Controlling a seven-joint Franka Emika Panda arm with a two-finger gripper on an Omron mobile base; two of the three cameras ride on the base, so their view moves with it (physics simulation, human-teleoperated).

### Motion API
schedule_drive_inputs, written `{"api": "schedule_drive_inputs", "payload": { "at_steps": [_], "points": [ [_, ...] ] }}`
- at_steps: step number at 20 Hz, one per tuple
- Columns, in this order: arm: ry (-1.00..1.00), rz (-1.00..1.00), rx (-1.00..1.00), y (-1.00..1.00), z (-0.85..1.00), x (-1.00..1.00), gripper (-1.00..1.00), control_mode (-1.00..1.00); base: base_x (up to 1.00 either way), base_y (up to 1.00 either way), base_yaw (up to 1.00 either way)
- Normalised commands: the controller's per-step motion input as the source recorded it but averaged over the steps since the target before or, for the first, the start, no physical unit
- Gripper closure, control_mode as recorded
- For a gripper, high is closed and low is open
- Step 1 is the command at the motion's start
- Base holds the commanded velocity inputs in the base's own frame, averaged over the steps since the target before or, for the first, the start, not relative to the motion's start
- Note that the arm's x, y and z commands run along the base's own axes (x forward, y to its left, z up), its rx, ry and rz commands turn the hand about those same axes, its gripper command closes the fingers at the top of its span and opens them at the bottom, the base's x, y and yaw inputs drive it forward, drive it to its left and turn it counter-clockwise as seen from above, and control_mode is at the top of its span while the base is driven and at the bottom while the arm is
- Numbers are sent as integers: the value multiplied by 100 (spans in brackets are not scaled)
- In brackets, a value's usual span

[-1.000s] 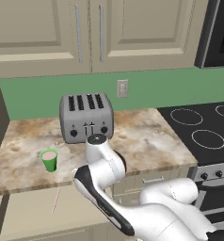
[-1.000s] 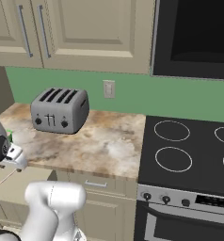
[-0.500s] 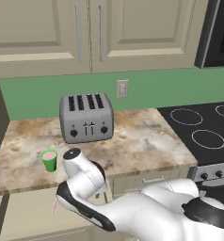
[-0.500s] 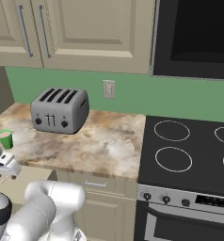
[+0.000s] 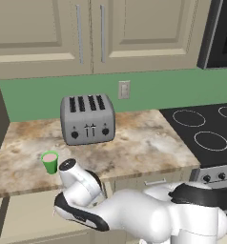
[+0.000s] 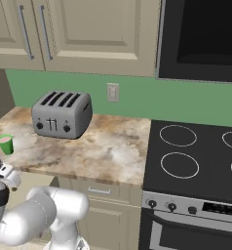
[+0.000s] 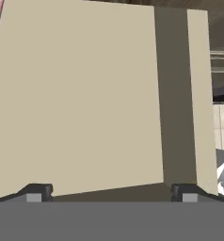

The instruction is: Pick up the straw from the left drawer and put it inside the smoothie cup.

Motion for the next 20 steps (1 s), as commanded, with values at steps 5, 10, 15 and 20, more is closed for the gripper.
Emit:
{"api": "schedule_drive_inputs", "payload": {
  "at_steps": [5,10,15,20],
  "points": [
    [0,0,0,18,-40,0,-100,-100,0,0,0],
    [0,0,0,23,-23,0,-100,-100,0,0,0],
    [1,1,0,24,-21,-3,-100,-100,0,0,0],
    [3,3,0,28,-30,-8,-100,-100,0,0,0]
  ]
}}
